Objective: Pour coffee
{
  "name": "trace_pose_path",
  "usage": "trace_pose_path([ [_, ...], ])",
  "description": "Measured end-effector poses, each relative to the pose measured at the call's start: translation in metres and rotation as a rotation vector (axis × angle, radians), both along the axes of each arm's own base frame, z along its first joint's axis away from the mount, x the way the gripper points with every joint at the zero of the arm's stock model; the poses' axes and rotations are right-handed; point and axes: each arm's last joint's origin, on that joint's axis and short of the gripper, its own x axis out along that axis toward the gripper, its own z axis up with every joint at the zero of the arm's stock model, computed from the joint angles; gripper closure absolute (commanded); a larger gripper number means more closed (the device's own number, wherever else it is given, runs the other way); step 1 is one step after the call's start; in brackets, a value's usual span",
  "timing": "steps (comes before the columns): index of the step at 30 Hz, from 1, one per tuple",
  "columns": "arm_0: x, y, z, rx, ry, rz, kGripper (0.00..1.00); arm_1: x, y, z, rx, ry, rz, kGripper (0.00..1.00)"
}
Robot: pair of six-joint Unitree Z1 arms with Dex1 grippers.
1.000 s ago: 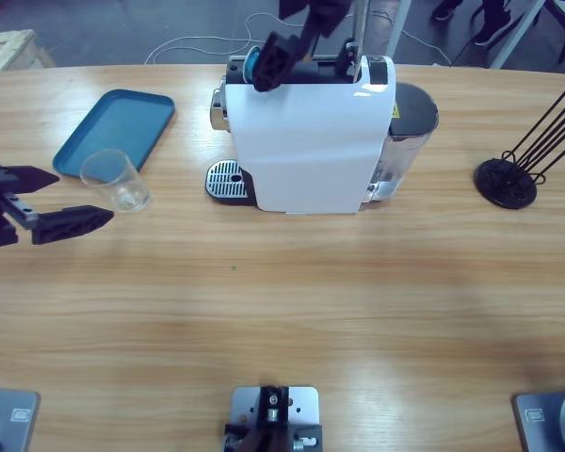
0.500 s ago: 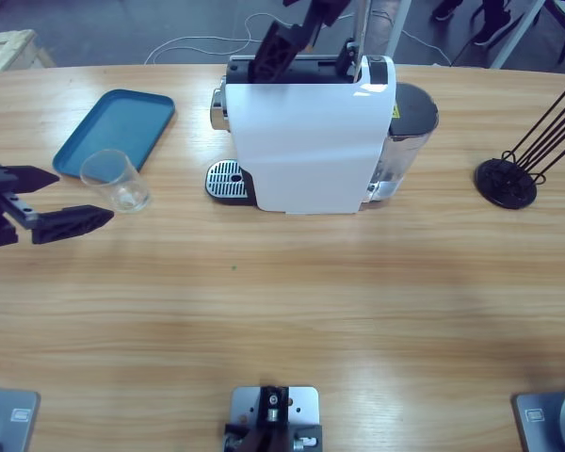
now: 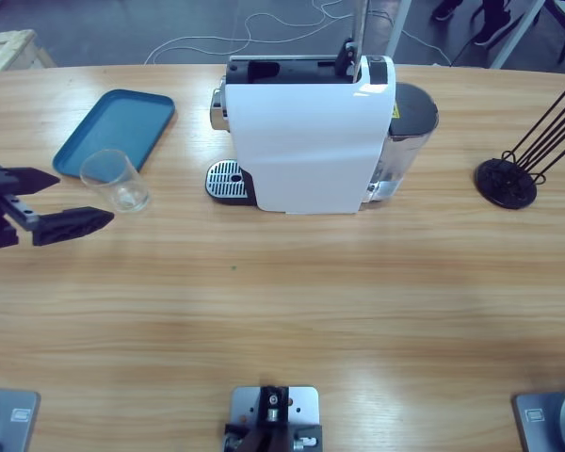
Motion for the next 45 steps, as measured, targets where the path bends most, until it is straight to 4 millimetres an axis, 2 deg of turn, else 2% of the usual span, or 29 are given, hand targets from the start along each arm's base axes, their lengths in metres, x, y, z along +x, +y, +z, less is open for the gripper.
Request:
trace_pose_path([
  [3, 0.000, 0.000, 0.000, -0.004, 0.004, -0.006, 0.013, -0.030, -0.043, 0.029, 0.052, -0.016, -0.141, 1.000],
  [5, 0.000, 0.000, 0.000, -0.006, 0.006, -0.009, 0.013, -0.040, -0.066, 0.027, 0.094, -0.034, -0.280, 1.000],
  [8, 0.000, -0.001, 0.000, -0.009, 0.007, -0.012, 0.015, -0.037, -0.083, -0.006, 0.131, -0.070, -0.561, 1.000],
  [10, 0.000, -0.001, 0.000, -0.010, 0.007, -0.013, 0.018, -0.033, -0.084, -0.040, 0.158, -0.066, -0.669, 1.000],
  [12, -0.001, -0.001, 0.000, -0.010, 0.007, -0.013, 0.015, -0.028, -0.080, -0.072, 0.187, -0.042, -0.725, 1.000],
  [14, -0.001, -0.001, 0.000, -0.010, 0.008, -0.013, 0.013, -0.024, -0.077, -0.094, 0.208, -0.034, -0.766, 1.000],
  [18, -0.001, -0.001, 0.000, -0.010, 0.008, -0.013, 0.013, -0.016, -0.070, -0.113, 0.228, -0.045, -0.809, 1.000],
  [24, -0.001, -0.001, 0.000, -0.010, 0.008, -0.013, 0.013, 0.001, -0.048, -0.135, 0.196, -0.038, -0.812, 1.000],
  [31, -0.001, -0.001, 0.000, -0.010, 0.008, -0.013, 0.013, 0.011, -0.034, -0.150, 0.164, -0.030, -0.813, 1.000],
  [35, -0.001, -0.001, 0.000, -0.010, 0.008, -0.013, 0.013, 0.015, -0.024, -0.148, 0.175, -0.032, -0.804, 1.000],
  [39, -0.001, -0.001, 0.000, -0.010, 0.008, -0.013, 0.013, 0.020, -0.006, -0.144, 0.194, -0.031, -0.780, 1.000],
  [45, -0.001, -0.001, 0.000, -0.010, 0.008, -0.013, 0.013, 0.026, 0.015, -0.149, 0.191, -0.022, -0.756, 1.000],
])
